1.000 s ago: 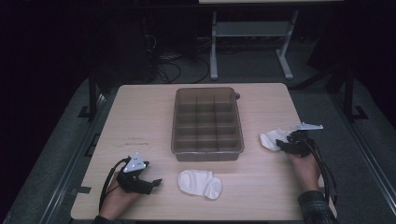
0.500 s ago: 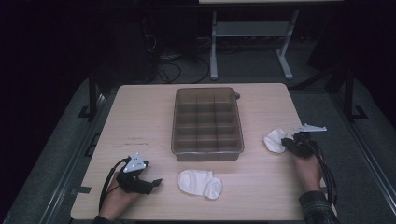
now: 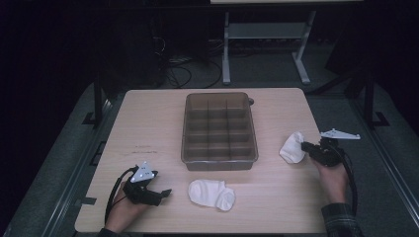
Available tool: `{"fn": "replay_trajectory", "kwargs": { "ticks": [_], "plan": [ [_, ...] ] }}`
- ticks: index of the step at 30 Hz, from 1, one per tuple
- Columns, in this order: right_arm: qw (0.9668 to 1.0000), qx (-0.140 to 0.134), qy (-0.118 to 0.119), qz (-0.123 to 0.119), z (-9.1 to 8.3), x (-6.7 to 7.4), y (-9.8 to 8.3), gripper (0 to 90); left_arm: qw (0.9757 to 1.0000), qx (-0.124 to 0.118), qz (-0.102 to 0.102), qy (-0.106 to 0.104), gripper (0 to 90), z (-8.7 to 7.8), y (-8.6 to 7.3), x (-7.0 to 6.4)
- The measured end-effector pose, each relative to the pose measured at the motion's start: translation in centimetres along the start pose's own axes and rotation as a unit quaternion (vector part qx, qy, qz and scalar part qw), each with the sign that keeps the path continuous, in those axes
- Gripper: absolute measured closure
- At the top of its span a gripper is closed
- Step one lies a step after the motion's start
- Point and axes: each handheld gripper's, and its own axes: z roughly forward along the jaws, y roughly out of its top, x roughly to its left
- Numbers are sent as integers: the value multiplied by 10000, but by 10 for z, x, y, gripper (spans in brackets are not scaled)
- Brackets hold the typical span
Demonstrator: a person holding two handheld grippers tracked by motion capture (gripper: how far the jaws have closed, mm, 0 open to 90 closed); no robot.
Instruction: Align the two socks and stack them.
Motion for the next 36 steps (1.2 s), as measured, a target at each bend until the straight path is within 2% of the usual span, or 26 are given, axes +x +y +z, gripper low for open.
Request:
{"fn": "replay_trajectory", "kwargs": {
  "ticks": [10, 29, 36],
  "plan": [
    [9997, -170, 157, -111, -20, 13, 0, 839, 10000, -8, 5, 2, 136, 0, 0, 0],
    [9969, -228, 602, -447, -39, 48, -7, 839, 10000, -8, 5, 4, 136, 0, 0, 0],
    [9955, -267, 810, -416, -47, 54, -11, 838, 10000, 10, 25, 3, 136, 0, 0, 0]
  ]
}}
